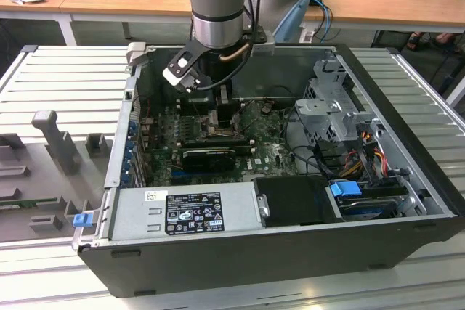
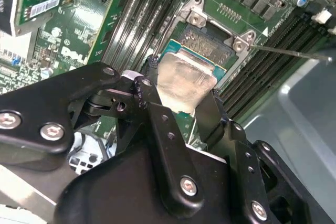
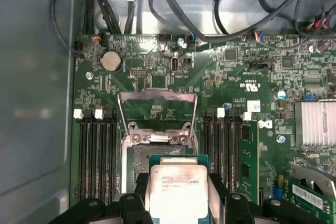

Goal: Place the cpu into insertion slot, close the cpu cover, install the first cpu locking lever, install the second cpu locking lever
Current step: 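Place the cpu into insertion slot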

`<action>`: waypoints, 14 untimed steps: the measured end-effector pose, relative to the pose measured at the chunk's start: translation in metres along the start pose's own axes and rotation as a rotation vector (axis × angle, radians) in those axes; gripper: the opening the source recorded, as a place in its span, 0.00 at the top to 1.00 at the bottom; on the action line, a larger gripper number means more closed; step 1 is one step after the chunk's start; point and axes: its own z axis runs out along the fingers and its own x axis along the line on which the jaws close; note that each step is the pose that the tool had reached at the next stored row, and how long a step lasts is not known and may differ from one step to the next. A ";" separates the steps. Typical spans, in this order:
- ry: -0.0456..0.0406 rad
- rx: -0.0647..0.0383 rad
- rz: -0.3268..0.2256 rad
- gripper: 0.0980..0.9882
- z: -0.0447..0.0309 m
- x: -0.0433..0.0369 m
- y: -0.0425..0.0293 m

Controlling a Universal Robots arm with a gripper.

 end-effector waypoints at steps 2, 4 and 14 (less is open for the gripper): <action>0.0015 0.000 -0.016 0.52 0.0086 0.0019 -0.0017; 0.0013 0.000 -0.013 0.52 0.0111 0.0032 -0.0019; -0.0005 0.000 0.006 0.52 0.0317 0.0126 -0.0039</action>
